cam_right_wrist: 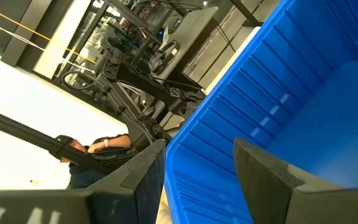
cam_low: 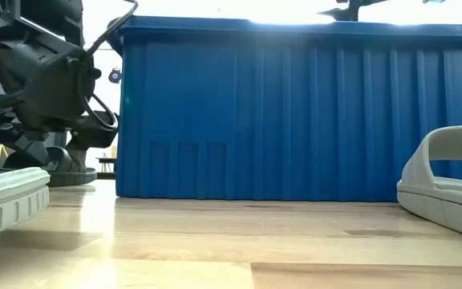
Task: Pick and place slides into bin
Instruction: Put the black slides into the blue bin
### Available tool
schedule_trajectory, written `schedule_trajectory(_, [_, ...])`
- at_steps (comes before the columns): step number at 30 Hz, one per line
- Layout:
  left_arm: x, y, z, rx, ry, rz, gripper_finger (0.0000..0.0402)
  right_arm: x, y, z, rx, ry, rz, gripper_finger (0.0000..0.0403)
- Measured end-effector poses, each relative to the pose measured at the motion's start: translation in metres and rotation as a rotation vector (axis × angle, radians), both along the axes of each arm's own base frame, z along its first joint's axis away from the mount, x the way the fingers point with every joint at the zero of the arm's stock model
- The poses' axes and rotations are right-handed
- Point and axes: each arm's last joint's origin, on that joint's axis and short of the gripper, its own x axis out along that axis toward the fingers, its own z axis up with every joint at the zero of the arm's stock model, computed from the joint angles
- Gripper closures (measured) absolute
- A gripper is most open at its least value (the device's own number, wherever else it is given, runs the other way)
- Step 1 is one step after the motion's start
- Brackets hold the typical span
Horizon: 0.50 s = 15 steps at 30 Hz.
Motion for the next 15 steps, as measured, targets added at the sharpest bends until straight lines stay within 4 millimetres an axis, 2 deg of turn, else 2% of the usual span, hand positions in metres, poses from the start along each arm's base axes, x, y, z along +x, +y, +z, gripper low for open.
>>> schedule_trajectory(15, [0.0000, -0.0003, 0.0000, 0.006, -0.004, -0.002, 0.0165, 0.0000, -0.0001, -0.0001, 0.003, 0.001, -0.001, 0.0224])
